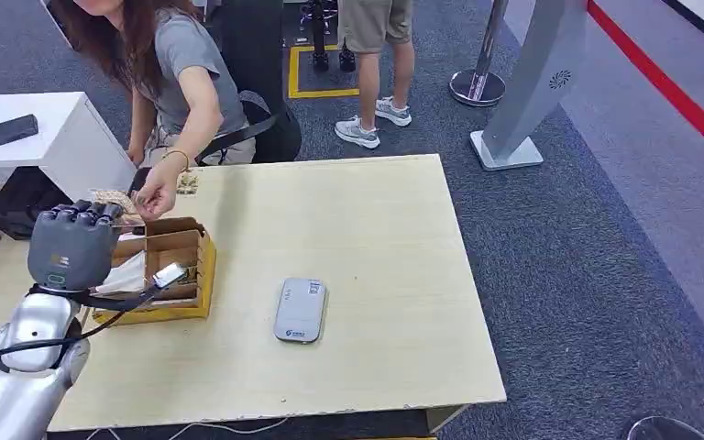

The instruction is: Pass the card to the sensor for recognition and then transmit it.

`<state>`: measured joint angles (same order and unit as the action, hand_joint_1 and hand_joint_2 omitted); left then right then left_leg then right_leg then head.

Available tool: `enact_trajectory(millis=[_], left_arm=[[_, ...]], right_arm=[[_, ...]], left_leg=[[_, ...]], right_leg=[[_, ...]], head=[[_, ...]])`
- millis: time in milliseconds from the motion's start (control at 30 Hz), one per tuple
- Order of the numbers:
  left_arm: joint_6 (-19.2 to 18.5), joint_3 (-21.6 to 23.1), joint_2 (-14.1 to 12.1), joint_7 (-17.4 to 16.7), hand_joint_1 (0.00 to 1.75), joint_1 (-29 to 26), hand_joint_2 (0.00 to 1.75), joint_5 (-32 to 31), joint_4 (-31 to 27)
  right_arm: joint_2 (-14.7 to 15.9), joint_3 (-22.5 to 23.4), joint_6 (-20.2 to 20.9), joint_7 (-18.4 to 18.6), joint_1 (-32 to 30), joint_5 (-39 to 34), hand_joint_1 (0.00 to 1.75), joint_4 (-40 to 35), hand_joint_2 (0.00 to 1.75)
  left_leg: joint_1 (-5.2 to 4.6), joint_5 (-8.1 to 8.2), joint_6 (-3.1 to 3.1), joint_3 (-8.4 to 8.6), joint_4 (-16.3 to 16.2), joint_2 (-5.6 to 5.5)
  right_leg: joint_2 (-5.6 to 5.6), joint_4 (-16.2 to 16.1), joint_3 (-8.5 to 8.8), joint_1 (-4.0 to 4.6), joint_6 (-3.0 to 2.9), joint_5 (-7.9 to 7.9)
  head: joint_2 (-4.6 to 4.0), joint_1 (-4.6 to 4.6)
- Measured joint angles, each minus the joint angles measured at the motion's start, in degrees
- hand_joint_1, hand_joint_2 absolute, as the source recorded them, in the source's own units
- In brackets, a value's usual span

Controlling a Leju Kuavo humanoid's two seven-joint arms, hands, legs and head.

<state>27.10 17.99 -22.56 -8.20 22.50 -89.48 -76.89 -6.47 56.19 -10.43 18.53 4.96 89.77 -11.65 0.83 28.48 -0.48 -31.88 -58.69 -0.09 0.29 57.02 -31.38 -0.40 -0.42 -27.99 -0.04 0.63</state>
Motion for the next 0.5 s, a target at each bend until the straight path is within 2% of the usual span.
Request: enact_trajectory(millis=[167,200,233,267,300,333,500], left_arm=[[0.02,-0.59,0.35,0.00,1.75,1.42,1.75,-0.02,3.80],[0.02,-0.63,0.42,0.00,1.64,1.58,1.75,-0.02,4.19],[0.02,-0.65,0.50,0.00,1.01,1.70,1.75,-0.02,4.59],[0.02,-0.65,0.55,0.00,0.51,1.78,1.75,-0.02,4.89],[0.04,-0.68,0.61,0.02,0.38,1.80,1.75,-0.02,5.15],[0.11,-0.68,0.65,0.04,0.00,1.80,1.75,-0.02,5.43],[0.24,-0.96,0.94,0.53,0.00,1.80,1.75,-0.15,6.40]], right_arm=[[0.00,-0.83,0.13,0.00,0.01,0.00,0.00,0.00,0.00],[0.00,-0.90,0.13,-0.02,0.02,0.00,0.00,0.00,0.00],[0.00,-0.98,0.13,0.00,0.03,0.00,0.00,0.00,0.00],[0.00,-1.11,0.13,0.00,0.02,0.00,0.00,0.00,0.00],[0.00,-1.22,0.13,0.00,0.02,0.00,0.00,0.00,0.00],[0.00,-1.25,0.13,0.00,0.02,0.00,0.00,0.00,0.00],[0.00,-1.35,0.07,0.00,0.03,-0.07,0.00,0.00,0.00]], left_leg=[[-0.01,0.01,0.00,-0.02,0.00,0.00],[-0.01,0.01,0.00,-0.02,0.00,0.00],[-0.02,0.01,0.00,-0.03,0.00,0.00],[-0.02,0.02,0.00,-0.03,0.00,0.00],[-0.02,0.02,0.00,-0.03,0.00,0.00],[-0.02,0.02,0.00,-0.03,0.00,0.00],[-0.02,0.02,0.00,-0.02,0.00,0.00]], right_leg=[[0.02,-0.01,-0.01,0.00,0.01,0.00],[0.01,-0.01,-0.01,0.00,0.01,-0.01],[0.01,-0.01,-0.01,0.00,0.01,-0.01],[0.02,-0.02,-0.01,-0.01,0.01,-0.01],[0.02,-0.02,-0.02,-0.01,0.01,-0.01],[0.02,-0.02,-0.02,-0.01,0.01,-0.01],[0.01,-0.02,-0.02,-0.01,0.01,-0.01]], head=[[0.00,-0.02],[0.00,-0.02],[0.00,-0.02],[0.00,-0.02],[0.00,-0.02],[0.00,-0.02],[0.00,-0.02]])
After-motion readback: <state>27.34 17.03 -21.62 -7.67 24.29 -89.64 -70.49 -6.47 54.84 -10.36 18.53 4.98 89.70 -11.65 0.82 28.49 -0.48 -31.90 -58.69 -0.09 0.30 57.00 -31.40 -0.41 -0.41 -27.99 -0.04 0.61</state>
